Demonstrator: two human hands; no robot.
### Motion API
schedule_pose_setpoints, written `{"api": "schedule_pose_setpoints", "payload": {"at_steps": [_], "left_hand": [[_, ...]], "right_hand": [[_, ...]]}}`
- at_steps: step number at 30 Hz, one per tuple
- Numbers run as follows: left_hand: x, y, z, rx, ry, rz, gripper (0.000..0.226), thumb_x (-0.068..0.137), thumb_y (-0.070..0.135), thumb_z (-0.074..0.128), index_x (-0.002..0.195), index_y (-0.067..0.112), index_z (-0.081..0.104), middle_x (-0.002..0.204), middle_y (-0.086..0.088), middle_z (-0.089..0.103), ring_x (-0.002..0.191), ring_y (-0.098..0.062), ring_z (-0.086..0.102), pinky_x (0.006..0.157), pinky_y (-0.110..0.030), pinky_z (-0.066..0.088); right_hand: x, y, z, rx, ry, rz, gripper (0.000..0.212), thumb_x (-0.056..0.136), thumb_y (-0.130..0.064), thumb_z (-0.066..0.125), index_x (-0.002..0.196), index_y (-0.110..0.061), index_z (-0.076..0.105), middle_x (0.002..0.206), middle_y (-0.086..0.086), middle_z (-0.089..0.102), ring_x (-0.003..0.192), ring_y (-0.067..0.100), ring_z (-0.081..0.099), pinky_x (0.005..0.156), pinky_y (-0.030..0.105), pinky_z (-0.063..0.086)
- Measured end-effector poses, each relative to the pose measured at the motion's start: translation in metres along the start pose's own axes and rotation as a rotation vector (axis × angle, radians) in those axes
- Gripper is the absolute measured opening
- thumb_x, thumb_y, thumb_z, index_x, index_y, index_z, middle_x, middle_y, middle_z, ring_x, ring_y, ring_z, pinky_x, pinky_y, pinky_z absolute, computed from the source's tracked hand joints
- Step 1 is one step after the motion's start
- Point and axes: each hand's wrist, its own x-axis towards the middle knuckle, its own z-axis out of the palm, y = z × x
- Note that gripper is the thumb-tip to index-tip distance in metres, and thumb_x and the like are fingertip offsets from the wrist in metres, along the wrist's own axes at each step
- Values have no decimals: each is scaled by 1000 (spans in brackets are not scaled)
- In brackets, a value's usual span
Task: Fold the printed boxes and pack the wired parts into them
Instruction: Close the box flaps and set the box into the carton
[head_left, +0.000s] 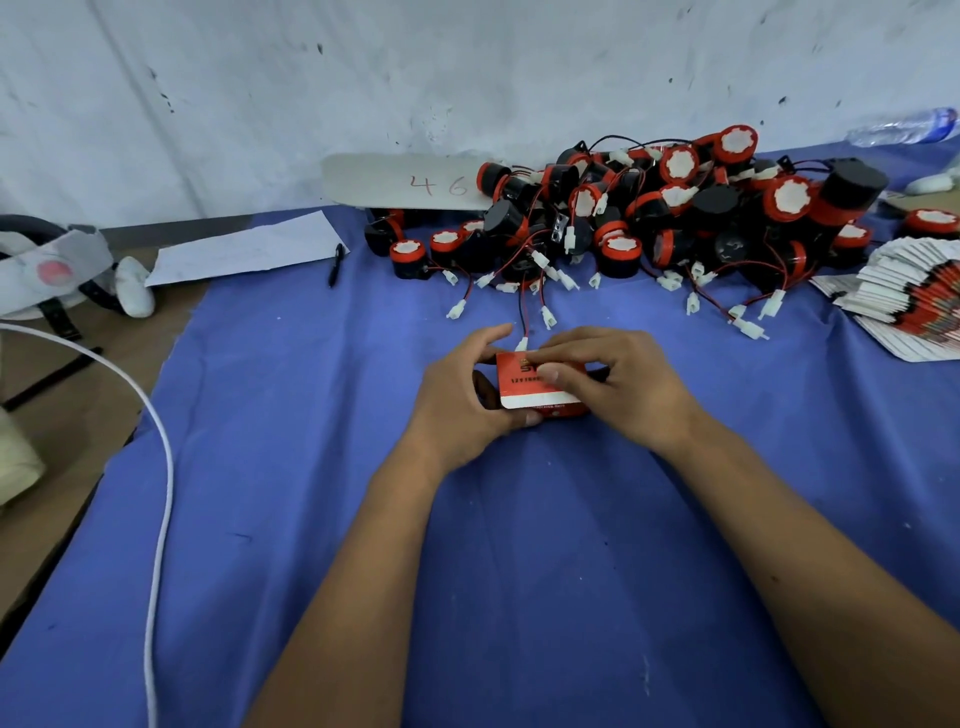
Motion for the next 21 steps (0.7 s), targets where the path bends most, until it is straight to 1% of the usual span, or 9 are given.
{"api": "schedule_pose_setpoints", "payload": {"at_steps": [1, 3, 5, 9, 11, 13, 15, 19, 21], "left_hand": [[0, 0, 0, -3, 0, 2, 96, 65, 16, 98, 149, 24, 51, 129, 1, 64, 78, -8, 63, 83, -36, 61], [0, 0, 1, 3, 7, 13, 93, 66, 18, 98, 147, 23, 53, 127, 3, 65, 75, -2, 62, 80, -27, 57], [0, 0, 1, 17, 13, 22, 91, 66, 21, 98, 146, 23, 54, 126, 4, 66, 75, 3, 62, 79, -18, 51], [-1, 1, 1, -1, 6, 13, 92, 66, 20, 98, 147, 23, 53, 127, 5, 65, 72, 0, 63, 76, -18, 51], [-1, 1, 1, 4, 3, 22, 92, 66, 19, 98, 147, 22, 53, 127, 5, 65, 70, 1, 62, 74, -14, 50], [-2, 2, 1, 15, 4, 31, 92, 66, 19, 98, 147, 20, 53, 125, 4, 65, 69, 2, 62, 72, -11, 49], [-2, 2, 2, 31, 6, 36, 91, 67, 19, 98, 146, 20, 54, 125, 4, 65, 69, 0, 61, 73, -12, 50], [-2, 5, 3, 49, 8, 44, 89, 67, 20, 98, 145, 21, 55, 125, 6, 65, 75, 1, 60, 78, -14, 48], [-1, 5, 4, 66, 7, 56, 87, 67, 21, 98, 144, 21, 57, 125, 6, 65, 79, 0, 59, 81, -16, 49]], "right_hand": [[0, -1, -1, 5, -12, -2, 23, 91, -35, 74, 112, -26, 78, 112, -12, 72, 107, 4, 66, 88, 29, 55], [-2, -2, -3, -6, -70, -15, 41, 82, -49, 79, 116, -26, 76, 115, -12, 70, 109, 5, 65, 89, 25, 54], [-4, -2, 0, -45, -88, -42, 52, 78, -51, 82, 120, -23, 75, 118, -9, 68, 109, 4, 64, 91, 22, 52], [-1, -3, 2, -33, -35, -50, 37, 85, -35, 80, 119, -21, 75, 114, -7, 69, 104, 5, 65, 90, 22, 52], [0, -2, 3, -34, -35, -44, 32, 87, -30, 78, 119, -22, 75, 112, -9, 69, 103, 3, 64, 88, 19, 51], [1, -1, 4, -35, -15, -40, 28, 90, -29, 75, 117, -22, 76, 109, -12, 69, 103, 1, 64, 87, 17, 50], [2, -1, 5, -31, 12, -44, 25, 92, -32, 72, 113, -22, 78, 105, -14, 69, 103, 1, 64, 88, 16, 49], [3, -5, 8, -7, 55, -1, 18, 93, -28, 70, 104, -19, 80, 101, -5, 73, 100, 9, 65, 85, 26, 51], [4, -6, 8, 42, 46, 43, 20, 94, -33, 70, 102, -16, 79, 100, -2, 71, 98, 10, 64, 83, 29, 51]]}}
